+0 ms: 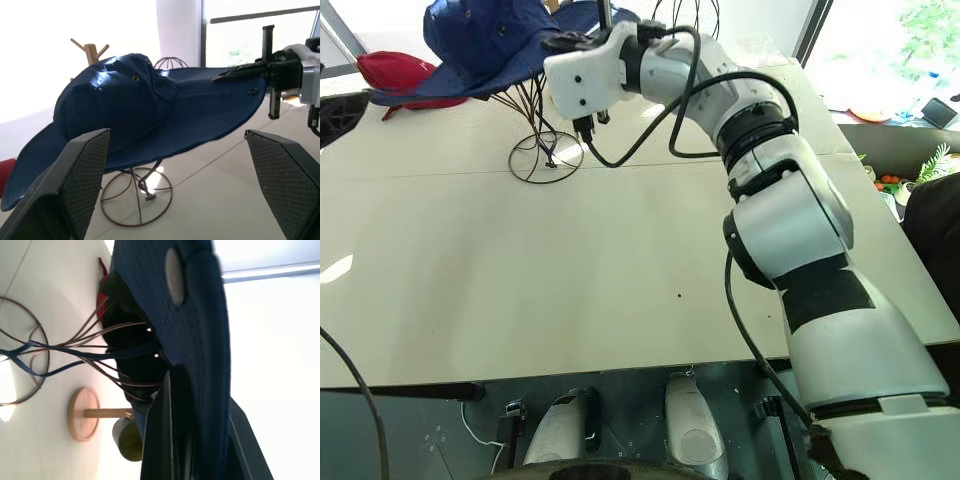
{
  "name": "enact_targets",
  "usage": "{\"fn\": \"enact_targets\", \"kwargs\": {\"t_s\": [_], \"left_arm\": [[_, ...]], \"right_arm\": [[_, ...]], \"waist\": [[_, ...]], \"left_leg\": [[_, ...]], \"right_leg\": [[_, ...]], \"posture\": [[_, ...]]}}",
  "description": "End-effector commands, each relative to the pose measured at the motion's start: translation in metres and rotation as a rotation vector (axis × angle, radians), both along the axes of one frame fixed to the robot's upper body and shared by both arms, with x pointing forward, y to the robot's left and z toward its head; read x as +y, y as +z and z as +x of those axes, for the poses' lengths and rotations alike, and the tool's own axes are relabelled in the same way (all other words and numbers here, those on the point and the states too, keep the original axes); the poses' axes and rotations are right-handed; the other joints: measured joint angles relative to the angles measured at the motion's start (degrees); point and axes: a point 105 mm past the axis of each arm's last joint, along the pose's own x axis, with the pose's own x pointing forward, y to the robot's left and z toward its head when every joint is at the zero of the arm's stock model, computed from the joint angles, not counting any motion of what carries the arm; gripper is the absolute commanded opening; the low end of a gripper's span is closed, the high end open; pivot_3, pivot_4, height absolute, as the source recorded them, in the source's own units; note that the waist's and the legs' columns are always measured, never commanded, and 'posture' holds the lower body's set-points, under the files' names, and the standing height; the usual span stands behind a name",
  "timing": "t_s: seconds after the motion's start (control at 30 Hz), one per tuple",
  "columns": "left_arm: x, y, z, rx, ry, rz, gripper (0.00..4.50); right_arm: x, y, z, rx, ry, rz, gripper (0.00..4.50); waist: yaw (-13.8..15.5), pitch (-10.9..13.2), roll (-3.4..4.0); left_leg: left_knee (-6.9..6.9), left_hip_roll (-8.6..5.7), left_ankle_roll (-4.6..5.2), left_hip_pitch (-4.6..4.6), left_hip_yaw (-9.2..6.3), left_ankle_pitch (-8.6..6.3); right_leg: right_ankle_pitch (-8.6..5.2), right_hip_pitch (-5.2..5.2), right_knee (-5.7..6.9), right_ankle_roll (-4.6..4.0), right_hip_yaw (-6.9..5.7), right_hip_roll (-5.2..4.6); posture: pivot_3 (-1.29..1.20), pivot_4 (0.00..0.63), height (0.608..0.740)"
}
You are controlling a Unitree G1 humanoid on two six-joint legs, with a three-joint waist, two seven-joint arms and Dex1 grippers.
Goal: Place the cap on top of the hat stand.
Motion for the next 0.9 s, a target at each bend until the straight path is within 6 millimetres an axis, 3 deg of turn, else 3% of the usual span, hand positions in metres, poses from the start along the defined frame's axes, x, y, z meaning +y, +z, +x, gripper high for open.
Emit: {"fn": "enact_targets", "kwargs": {"t_s": [0.03,0.23,0.47,0.9], "left_arm": [[0.006,0.013,-0.012,-0.037,0.015,0.016,4.5],[0.012,0.013,-0.02,-0.009,0.033,0.032,4.5],[0.026,0.015,-0.031,0.003,0.089,0.03,4.5],[0.015,0.026,-0.026,-0.002,0.104,0.033,4.5]], "right_arm": [[0.017,0.01,-0.01,-0.061,0.051,0.069,0.03],[0.026,-0.008,-0.009,-0.017,0.058,0.112,0.03],[0.026,-0.013,-0.007,0.084,0.067,0.187,0.03],[0.022,-0.033,0.0,0.141,0.033,0.17,0.03]], "waist": [[-0.1,0.0,0.0],[-0.1,0.0,-0.01],[-0.1,0.0,-0.01],[-0.2,0.0,-0.02]], "left_leg": [[0.0,0.0,0.0,0.01,0.0,0.0],[0.0,0.0,0.0,0.01,0.0,0.0],[0.0,0.01,0.0,0.02,0.0,0.0],[-0.01,0.01,0.0,0.1,-0.01,0.0]], "right_leg": [[0.0,0.0,0.0,0.0,0.0,0.0],[0.0,0.0,0.0,0.0,0.0,0.01],[0.0,0.01,0.0,0.0,0.0,0.01],[0.0,0.07,0.0,0.0,0.0,0.02]], "posture": [[0.0,0.15,0.739],[0.0,0.15,0.739],[0.0,0.15,0.739],[0.0,0.15,0.739]]}}
